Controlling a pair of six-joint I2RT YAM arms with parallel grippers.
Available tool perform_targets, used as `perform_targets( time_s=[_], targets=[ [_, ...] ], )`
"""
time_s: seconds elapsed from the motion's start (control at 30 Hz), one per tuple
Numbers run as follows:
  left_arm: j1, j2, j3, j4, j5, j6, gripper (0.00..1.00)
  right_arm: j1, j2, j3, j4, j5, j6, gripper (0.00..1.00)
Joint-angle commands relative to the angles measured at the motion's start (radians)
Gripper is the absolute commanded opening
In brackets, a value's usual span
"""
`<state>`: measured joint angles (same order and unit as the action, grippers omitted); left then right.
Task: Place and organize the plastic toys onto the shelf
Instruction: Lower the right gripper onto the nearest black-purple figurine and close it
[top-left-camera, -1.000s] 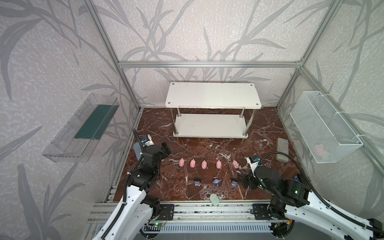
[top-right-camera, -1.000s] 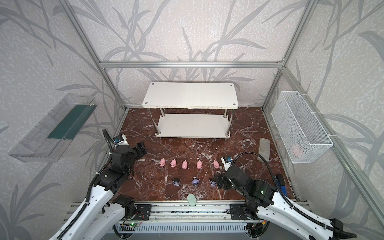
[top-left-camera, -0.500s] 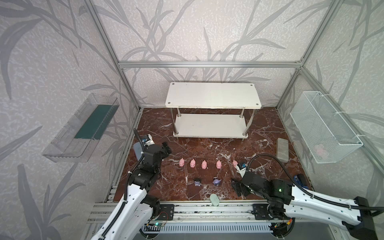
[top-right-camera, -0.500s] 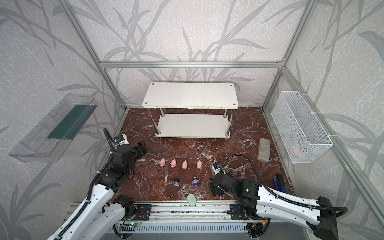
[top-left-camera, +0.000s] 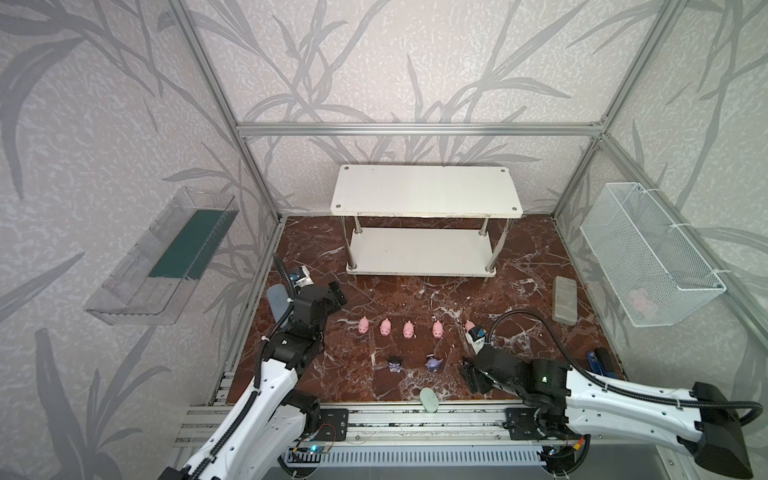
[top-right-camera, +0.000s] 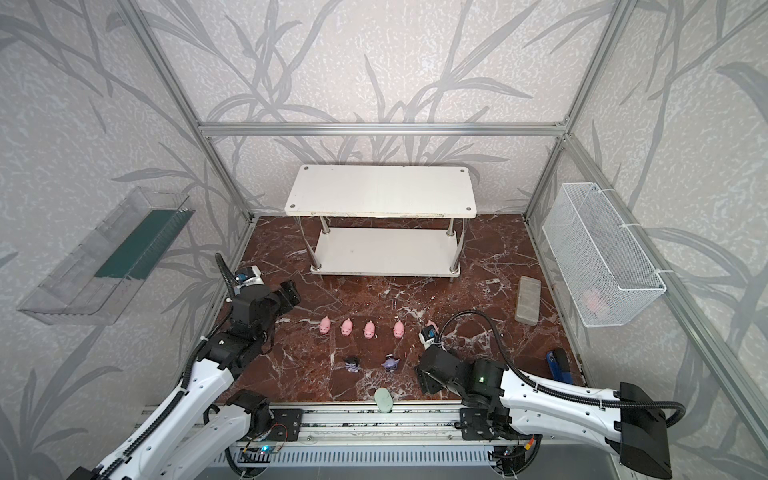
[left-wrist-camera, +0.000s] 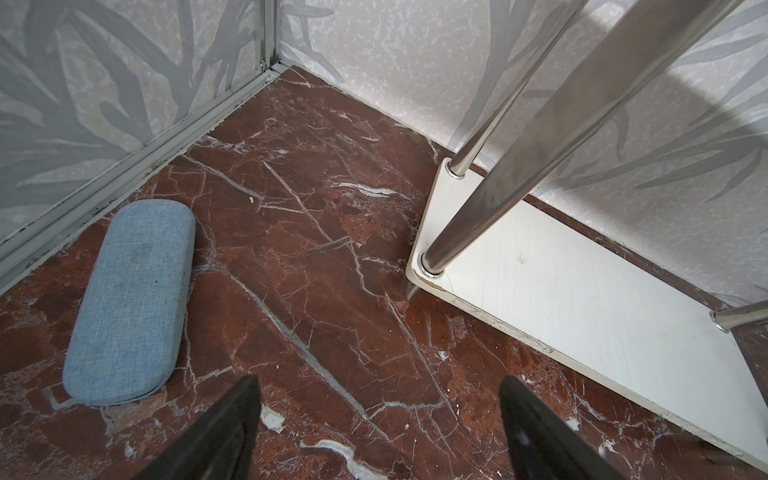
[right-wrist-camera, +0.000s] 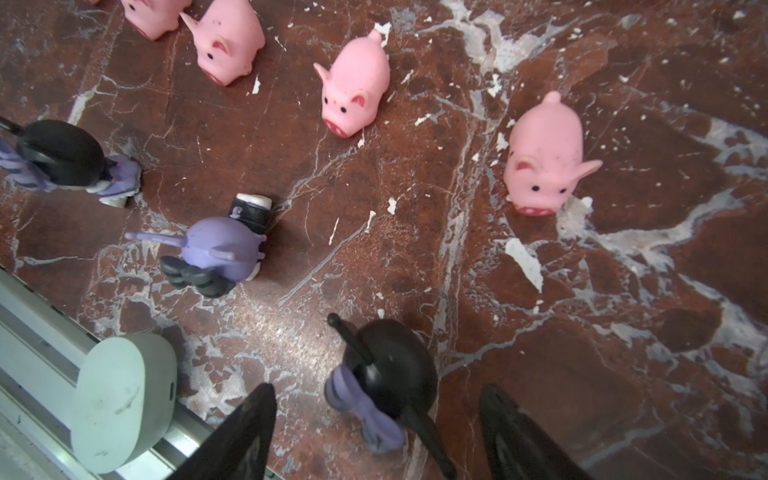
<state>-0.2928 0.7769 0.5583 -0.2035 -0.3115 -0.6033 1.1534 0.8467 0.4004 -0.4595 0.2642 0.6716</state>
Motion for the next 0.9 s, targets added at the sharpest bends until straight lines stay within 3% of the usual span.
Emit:
perform_targets(
  time_s=[0.0, 0.57, 0.87],
  targets=[
    [-0.003, 0.008, 0.003, 0.02, -0.003, -0.017, 0.88, 0.005, 0.016, -0.015, 0.039, 0.012, 0.019, 0.76],
    [-0.006, 0.041, 0.003, 0.045, 0.0, -0.018, 0.88, -0.003, 0.051, -0.047, 0.067, 0.041, 0.065, 0.61],
    [-0.008, 0.05, 0.002, 0.051, 0.0, -0.017, 0.88, -0.011, 0.077, -0.048, 0.089, 0.039, 0.06, 0.6]
  ],
)
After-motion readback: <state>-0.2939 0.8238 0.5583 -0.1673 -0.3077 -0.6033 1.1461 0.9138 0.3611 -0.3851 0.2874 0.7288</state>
